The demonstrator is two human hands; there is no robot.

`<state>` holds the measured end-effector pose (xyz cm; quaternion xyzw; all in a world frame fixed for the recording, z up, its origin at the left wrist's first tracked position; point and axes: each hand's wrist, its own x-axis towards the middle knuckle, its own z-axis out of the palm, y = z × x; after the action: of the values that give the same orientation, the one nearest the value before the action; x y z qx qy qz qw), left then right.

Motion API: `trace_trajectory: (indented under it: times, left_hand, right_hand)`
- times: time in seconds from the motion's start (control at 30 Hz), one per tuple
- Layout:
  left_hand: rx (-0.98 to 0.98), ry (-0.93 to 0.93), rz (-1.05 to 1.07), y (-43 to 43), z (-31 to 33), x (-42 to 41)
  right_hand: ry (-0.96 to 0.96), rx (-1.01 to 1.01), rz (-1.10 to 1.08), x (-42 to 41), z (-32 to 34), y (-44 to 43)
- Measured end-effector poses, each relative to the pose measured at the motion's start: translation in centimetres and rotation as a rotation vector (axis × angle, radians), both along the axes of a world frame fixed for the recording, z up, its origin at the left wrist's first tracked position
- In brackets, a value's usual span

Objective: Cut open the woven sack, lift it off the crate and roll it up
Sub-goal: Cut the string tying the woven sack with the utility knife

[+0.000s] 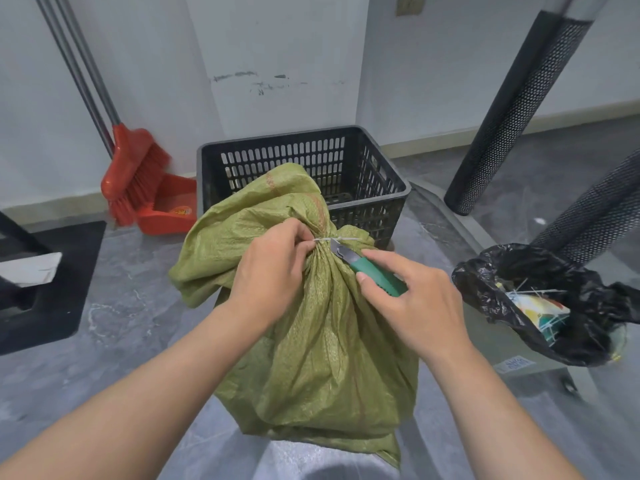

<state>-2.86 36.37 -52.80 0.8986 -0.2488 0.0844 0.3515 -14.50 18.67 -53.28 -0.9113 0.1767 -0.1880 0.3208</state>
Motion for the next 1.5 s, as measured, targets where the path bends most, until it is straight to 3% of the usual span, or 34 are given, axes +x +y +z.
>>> trace_trajectory:
  times: [0.6, 0.77, 1.17, 1.27, 1.5]
  left_hand:
    - [-0.095, -0.049, -0.097, 0.5, 0.0, 0.0]
    - [-0.147, 0.011, -0.163, 0.5, 0.4, -0.2]
    - [0.070, 0.112, -0.067, -0.5, 0.3, -0.4]
    - [0.193, 0.058, -0.060, -0.9, -0.1, -0.7]
    - [0.264, -0.079, -0.005, -2.3, -1.1, -0.7]
  right_hand:
    - [-0.141, -0.165, 0.008, 0.3, -0.7, 0.4]
    - [-0.200, -0.196, -0.038, 0.3, -0.8, 0.4]
    - [-0.299, -0.246, -0.061, 0.7, -1.0, 0.3]
    - [-0.266, -0.223, -0.115, 0.8, -0.6, 0.3]
    - [-0.134, -0.113, -0.176, 1.3, 0.1, 0.8]
